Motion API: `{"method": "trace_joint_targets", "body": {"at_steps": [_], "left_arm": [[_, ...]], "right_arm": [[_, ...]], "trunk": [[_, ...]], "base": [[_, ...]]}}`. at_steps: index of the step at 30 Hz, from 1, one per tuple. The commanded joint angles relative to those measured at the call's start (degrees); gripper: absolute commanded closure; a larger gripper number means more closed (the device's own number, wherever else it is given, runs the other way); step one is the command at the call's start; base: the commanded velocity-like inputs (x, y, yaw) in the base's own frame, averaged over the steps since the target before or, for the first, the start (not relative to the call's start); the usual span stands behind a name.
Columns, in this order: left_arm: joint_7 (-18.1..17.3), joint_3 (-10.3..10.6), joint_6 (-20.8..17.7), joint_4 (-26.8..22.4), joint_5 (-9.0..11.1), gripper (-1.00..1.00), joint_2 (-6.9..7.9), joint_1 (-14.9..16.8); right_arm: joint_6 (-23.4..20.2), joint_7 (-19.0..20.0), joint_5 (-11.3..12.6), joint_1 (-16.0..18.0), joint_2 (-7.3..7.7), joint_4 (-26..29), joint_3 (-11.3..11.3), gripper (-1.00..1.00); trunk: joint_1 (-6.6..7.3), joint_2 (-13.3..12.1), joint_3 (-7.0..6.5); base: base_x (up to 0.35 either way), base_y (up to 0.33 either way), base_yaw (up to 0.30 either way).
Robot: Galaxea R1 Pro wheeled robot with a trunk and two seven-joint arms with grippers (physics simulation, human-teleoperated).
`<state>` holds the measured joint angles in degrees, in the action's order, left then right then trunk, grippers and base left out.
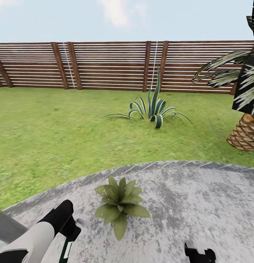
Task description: Pick up the pesticide atomizer in the garden and spray insectifuge to fully cover both potted plants in the garden.
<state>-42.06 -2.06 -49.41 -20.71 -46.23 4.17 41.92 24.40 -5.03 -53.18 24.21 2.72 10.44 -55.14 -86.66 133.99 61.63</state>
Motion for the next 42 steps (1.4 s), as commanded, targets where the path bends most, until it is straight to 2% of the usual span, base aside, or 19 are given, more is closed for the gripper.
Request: {"method": "trace_joint_targets", "body": {"at_steps": [1,11,16,23,29,35,38,40,41,42], "left_arm": [[-0.48,-0.22,-0.16,-0.10,-0.59,1.00,0.01,0.01],[-0.58,-0.19,-0.26,-0.90,-0.53,1.00,0.16,0.01],[-0.82,-0.20,-0.33,-1.99,-0.53,1.00,0.06,0.01],[-0.83,-0.15,-0.55,-3.24,-0.52,1.00,-0.01,0.13],[-0.83,-0.12,-0.68,-3.30,-0.52,1.00,-0.02,0.43],[-1.05,-0.12,-0.55,-3.30,-0.51,1.00,0.72,0.46],[-2.83,-0.13,-0.24,-3.46,-0.45,1.00,0.74,0.54],[-3.65,-0.18,-0.07,-4.78,0.35,1.00,0.67,0.49],[-3.84,-0.19,0.25,-5.37,1.27,1.00,0.59,0.45],[-4.04,-0.21,1.46,-6.01,3.06,1.00,0.44,0.39]], "right_arm": [[0.21,-0.33,-0.61,0.05,0.01,-0.09,-0.32,-1.00],[0.21,-0.50,-0.61,0.05,-0.06,-0.16,-0.32,-1.00],[0.21,-0.50,-0.61,0.05,-0.01,-0.16,-0.32,-1.00],[0.21,-0.50,-0.61,0.05,-0.01,-0.16,-0.32,-1.00],[0.21,-0.50,-0.61,0.05,-0.06,-0.17,-0.32,-1.00],[0.21,-0.50,-0.61,0.05,-0.07,-0.18,-0.27,-1.00],[0.21,-0.48,-0.61,0.05,-0.08,-0.19,-0.27,-1.00],[0.21,-0.48,-0.61,0.05,-0.08,-0.23,-0.25,-1.00],[0.21,-0.49,-0.61,0.05,-0.08,-0.24,-0.24,-1.00],[0.21,-0.45,-0.61,0.05,-0.08,-0.24,-0.24,-1.00]], "trunk": [[0.04,0.02,0.05],[0.04,0.02,0.05],[0.04,0.02,0.05],[0.04,0.02,0.05],[0.04,0.02,0.05],[0.04,0.02,0.05],[0.04,0.02,0.05],[0.04,0.02,0.05],[0.04,0.02,0.05],[0.04,0.02,0.05]], "base": [[-0.151,-0.007,0.000],[-0.016,-0.022,0.089],[0.000,-0.243,0.211],[-0.017,-0.270,0.017],[-0.229,-0.192,0.000],[-0.309,-0.025,0.000],[-0.116,-0.001,0.000],[-0.026,0.000,0.000],[-0.013,0.000,0.000],[-0.005,0.000,0.000]]}}
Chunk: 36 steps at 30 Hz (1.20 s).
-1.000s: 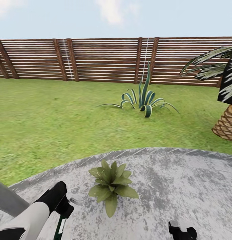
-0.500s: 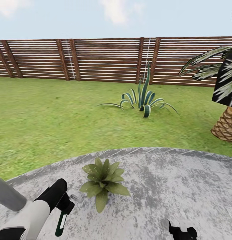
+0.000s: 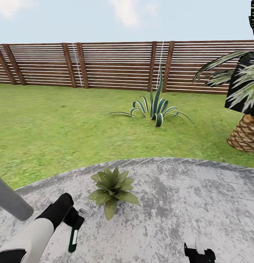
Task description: Pick up the pesticide atomizer in the garden and spray insectifuge to fully cover both potted plants in the garden.
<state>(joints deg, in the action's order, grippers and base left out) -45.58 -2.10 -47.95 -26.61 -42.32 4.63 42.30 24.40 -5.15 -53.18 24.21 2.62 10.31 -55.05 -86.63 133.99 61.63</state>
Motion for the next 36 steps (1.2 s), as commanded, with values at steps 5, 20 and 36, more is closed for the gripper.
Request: {"method": "trace_joint_targets", "body": {"at_steps": [5,20,36], "left_arm": [[-2.25,0.20,1.77,-0.42,1.56,1.00,-0.07,0.29],[-22.54,0.85,-2.41,-0.72,-13.11,1.00,0.58,5.52],[-22.54,7.18,-2.59,-0.65,-12.97,1.00,0.48,5.41]], "right_arm": [[0.21,-0.30,-0.61,0.05,-0.03,-0.11,-0.32,-1.00],[0.18,-0.33,-0.61,0.05,-0.20,-0.11,-0.29,-1.00],[0.21,-0.21,-0.61,0.05,0.08,-0.01,-0.32,-1.00]], "trunk": [[0.01,0.02,0.05],[0.01,0.02,0.05],[0.01,0.02,0.21]], "base": [[-0.001,0.000,0.000],[0.000,0.000,0.066],[0.164,-0.135,0.200]]}}
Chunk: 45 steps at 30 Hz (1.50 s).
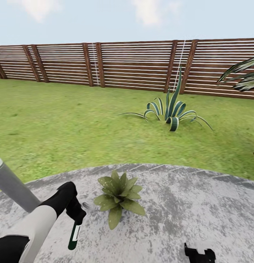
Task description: Pick up the pesticide atomizer in the garden and spray insectifuge to fully cover both potted plants in the garden.
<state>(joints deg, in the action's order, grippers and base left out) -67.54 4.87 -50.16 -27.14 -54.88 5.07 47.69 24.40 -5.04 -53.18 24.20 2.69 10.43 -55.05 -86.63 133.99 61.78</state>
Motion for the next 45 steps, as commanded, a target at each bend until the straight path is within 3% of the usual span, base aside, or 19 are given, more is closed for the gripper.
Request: {"method": "trace_joint_targets", "body": {"at_steps": [1,11,19,26,35,45], "left_arm": [[-0.57,0.17,-0.58,-0.16,-0.41,1.00,0.04,0.08],[-0.57,0.05,-0.90,-0.19,-0.41,1.00,0.10,0.17],[-0.57,0.05,-0.90,-0.19,-0.41,1.00,0.13,0.17],[-0.57,-0.08,-0.90,-0.19,-0.41,1.00,0.21,-0.20],[-0.02,-0.19,-0.67,-0.11,-0.41,1.00,0.49,-0.68],[0.04,-0.15,-0.75,-0.19,-0.41,1.00,0.72,-0.35]], "right_arm": [[0.21,-0.32,-0.61,0.05,0.03,-0.10,-0.32,-1.00],[0.21,-0.41,-0.61,0.05,-0.03,-0.14,-0.32,-1.00],[0.22,-0.41,-0.61,0.05,-0.22,-0.15,-0.32,-1.00],[0.21,-0.41,-0.61,0.05,-0.23,-0.15,-0.32,-1.00],[0.21,-0.43,-0.61,0.05,-0.29,-0.21,-0.32,-1.00],[0.21,-0.41,-0.61,0.05,-0.14,-0.15,-0.32,-1.00]], "trunk": [[0.01,0.02,0.05],[0.01,0.02,0.05],[0.01,0.02,0.05],[0.01,0.02,0.05],[0.01,0.02,0.05],[0.01,0.02,0.05]], "base": [[0.013,-0.269,0.001],[0.108,-0.251,0.004],[-0.193,-0.213,0.235],[-0.074,-0.053,0.268],[0.021,-0.010,0.030],[0.092,-0.224,0.116]]}}
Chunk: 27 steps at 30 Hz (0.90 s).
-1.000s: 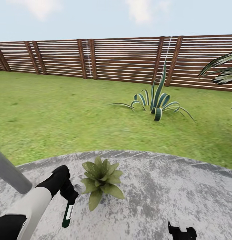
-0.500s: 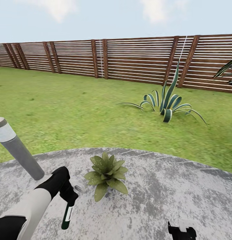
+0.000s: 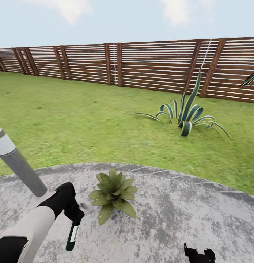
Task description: Pick up the pesticide atomizer in the garden and spray insectifuge to fully cover both potted plants in the garden.
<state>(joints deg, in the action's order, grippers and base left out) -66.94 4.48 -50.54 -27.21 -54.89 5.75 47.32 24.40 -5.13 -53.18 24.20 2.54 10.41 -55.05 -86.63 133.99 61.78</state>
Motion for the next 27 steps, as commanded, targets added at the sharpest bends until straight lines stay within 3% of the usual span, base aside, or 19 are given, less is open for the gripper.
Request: {"method": "trace_joint_targets", "body": {"at_steps": [1,8,13,19,27], "left_arm": [[-0.56,0.25,-0.36,-0.12,-0.39,1.00,0.04,0.04],[-0.56,0.19,-0.36,-0.12,-0.39,1.00,0.24,0.12],[-0.56,0.17,-0.40,-0.04,-0.39,1.00,0.67,-0.35],[-0.54,0.14,-0.27,0.05,-0.39,1.00,2.61,-0.64],[1.19,0.17,-0.26,0.54,-0.39,1.00,2.62,-0.70]], "right_arm": [[0.21,-0.32,-0.61,0.05,0.01,-0.13,-0.33,-1.00],[0.21,-0.32,-0.61,0.05,0.01,-0.13,-0.32,-1.00],[0.21,-0.32,-0.61,0.05,0.06,-0.13,-0.32,-1.00],[0.21,-0.32,-0.61,0.05,0.01,-0.13,-0.32,-1.00],[0.21,-0.32,-0.61,0.05,0.01,-0.13,-0.32,-1.00]], "trunk": [[0.01,0.02,0.05],[0.01,0.02,0.05],[0.01,0.02,0.05],[0.01,0.02,0.05],[0.01,0.02,0.05]], "base": [[0.001,-0.271,0.002],[0.103,-0.239,0.168],[0.091,-0.033,0.144],[0.003,-0.001,0.088],[0.000,-0.051,0.248]]}}
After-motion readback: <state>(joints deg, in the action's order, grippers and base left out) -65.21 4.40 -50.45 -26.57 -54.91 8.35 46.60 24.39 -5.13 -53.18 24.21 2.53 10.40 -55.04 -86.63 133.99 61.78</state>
